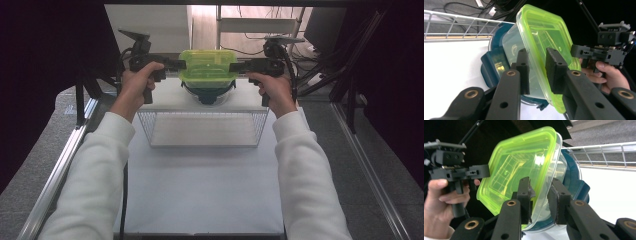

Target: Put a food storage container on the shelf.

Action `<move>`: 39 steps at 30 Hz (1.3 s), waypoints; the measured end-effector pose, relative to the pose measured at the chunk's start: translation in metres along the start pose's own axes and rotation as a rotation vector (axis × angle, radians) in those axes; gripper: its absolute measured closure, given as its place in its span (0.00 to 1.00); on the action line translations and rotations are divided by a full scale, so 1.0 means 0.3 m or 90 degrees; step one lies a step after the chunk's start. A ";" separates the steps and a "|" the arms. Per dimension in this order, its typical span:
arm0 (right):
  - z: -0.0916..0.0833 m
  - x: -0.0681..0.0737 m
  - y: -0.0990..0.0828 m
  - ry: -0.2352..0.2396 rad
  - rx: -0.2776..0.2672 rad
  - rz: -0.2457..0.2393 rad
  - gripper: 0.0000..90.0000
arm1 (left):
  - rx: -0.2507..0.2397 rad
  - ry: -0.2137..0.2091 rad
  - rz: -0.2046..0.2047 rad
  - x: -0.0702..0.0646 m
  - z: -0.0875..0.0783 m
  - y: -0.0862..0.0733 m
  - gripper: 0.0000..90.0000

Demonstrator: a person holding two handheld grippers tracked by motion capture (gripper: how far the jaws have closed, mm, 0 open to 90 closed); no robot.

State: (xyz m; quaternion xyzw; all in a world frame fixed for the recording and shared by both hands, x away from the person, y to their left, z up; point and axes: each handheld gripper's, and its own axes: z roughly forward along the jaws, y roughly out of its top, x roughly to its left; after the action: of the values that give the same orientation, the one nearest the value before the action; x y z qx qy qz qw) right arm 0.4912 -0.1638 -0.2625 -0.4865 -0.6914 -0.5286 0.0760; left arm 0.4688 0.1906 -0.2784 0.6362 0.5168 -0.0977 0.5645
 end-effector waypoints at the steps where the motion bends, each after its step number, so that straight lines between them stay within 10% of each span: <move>1: 0.003 -0.004 0.000 0.001 -0.003 0.010 0.78 | -0.003 0.001 -0.001 0.003 0.003 0.000 0.81; 7: 0.010 -0.023 -0.014 0.016 -0.035 0.024 0.72 | -0.032 0.002 0.003 0.020 0.028 -0.010 0.75; 12: 0.014 -0.022 -0.018 -0.007 -0.037 -0.007 0.39 | -0.054 0.069 0.045 0.010 0.034 -0.013 0.44; 16: -0.031 -0.003 -0.025 0.005 -0.104 -0.065 0.21 | -0.092 0.094 0.081 -0.012 0.006 -0.026 0.29; 23: -0.137 0.046 -0.064 -0.022 -0.096 -0.169 0.20 | -0.102 0.096 0.170 -0.079 -0.088 -0.070 0.26; 39: -0.252 0.090 -0.281 -0.041 -0.057 -0.238 0.22 | -0.057 0.139 0.290 -0.158 -0.238 -0.391 0.23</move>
State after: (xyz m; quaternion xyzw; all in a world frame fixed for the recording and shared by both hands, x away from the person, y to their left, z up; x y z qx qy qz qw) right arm 0.3829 -0.2061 -0.2686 -0.3689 -0.7478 -0.5479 -0.0672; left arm 0.3247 0.2031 -0.2929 0.7173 0.4222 0.1242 0.5402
